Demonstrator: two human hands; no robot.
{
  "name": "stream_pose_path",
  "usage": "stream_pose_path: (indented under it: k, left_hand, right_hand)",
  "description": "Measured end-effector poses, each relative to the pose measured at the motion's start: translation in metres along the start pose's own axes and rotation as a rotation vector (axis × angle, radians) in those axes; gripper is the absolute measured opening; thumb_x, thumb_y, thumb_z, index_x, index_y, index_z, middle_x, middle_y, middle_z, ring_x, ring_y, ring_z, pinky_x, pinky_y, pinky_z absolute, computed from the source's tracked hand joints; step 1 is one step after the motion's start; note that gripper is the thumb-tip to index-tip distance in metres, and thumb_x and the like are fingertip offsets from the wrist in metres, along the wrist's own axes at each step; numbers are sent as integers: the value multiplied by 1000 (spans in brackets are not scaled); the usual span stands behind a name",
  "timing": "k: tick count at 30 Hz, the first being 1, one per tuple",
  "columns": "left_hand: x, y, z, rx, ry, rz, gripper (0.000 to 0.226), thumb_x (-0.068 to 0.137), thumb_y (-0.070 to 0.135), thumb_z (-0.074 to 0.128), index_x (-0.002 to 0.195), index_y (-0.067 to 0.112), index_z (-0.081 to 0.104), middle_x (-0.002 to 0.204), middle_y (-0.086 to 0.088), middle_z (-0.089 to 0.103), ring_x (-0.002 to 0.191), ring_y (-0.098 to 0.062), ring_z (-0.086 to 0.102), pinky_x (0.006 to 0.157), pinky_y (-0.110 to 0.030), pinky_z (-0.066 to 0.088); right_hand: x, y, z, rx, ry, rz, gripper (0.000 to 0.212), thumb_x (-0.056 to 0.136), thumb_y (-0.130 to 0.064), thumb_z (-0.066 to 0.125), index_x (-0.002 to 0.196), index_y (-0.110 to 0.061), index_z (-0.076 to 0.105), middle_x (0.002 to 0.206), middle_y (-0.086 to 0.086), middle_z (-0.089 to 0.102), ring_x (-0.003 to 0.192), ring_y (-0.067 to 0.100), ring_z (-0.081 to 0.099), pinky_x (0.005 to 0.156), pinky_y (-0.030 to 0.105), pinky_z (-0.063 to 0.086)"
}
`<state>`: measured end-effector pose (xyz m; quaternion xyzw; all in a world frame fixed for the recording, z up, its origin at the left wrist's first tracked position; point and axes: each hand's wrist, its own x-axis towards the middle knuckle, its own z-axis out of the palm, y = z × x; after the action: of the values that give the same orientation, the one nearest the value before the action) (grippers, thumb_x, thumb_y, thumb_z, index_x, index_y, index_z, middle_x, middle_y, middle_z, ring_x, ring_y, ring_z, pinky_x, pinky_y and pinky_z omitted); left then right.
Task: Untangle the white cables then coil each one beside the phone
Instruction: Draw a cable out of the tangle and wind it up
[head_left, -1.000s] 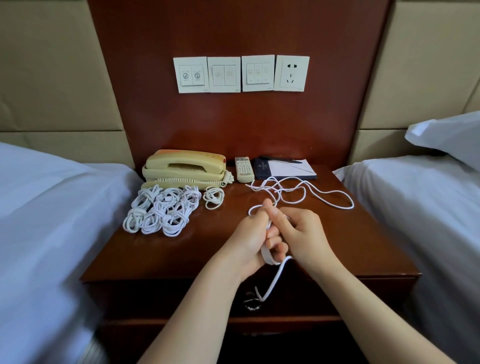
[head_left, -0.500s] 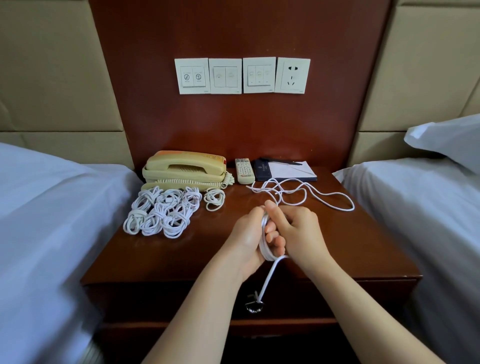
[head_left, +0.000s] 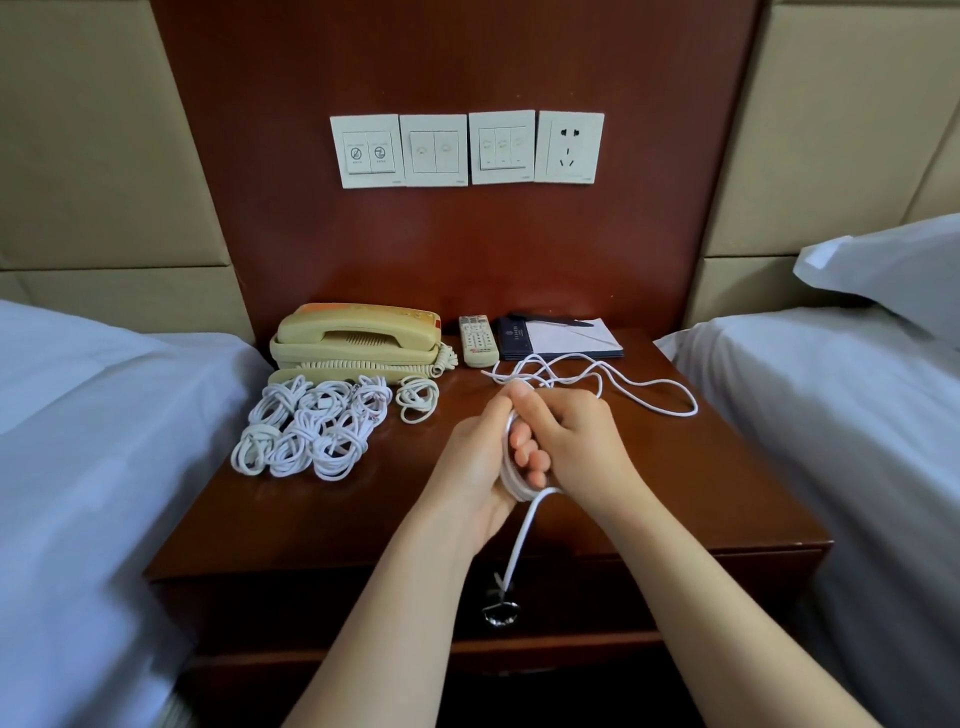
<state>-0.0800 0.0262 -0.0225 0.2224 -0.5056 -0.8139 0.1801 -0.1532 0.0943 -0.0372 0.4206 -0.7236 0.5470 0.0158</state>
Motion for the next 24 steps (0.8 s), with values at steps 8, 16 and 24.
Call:
stream_pose_path:
  k: [8, 16, 24]
  left_hand:
    - [2, -8, -3, 462, 326, 454, 52, 101, 31, 35, 62, 12, 63, 54, 4, 63, 56, -8, 62, 60, -22, 48]
    - [-5, -30, 13, 388, 333, 435, 48, 103, 34, 25, 111, 10, 65, 103, -6, 67, 102, -19, 62, 92, -33, 46]
    - [16, -3, -16, 455, 534, 581, 53, 100, 29, 38, 61, 0, 60, 58, -10, 58, 60, -28, 56, 67, -36, 45]
  right_hand:
    - [-7, -4, 9, -42, 217, -68, 51, 93, -33, 55, 45, -21, 40, 40, -9, 44, 42, 8, 41, 48, 18, 27]
    - [-16, -4, 10, 175, 407, 38, 52, 96, -29, 50, 49, -8, 39, 43, 4, 41, 46, 9, 32, 47, 29, 26]
    - [-19, -11, 10, 196, 7, -52, 39, 96, -37, 40, 71, -10, 56, 56, -10, 45, 54, 4, 38, 53, 24, 31]
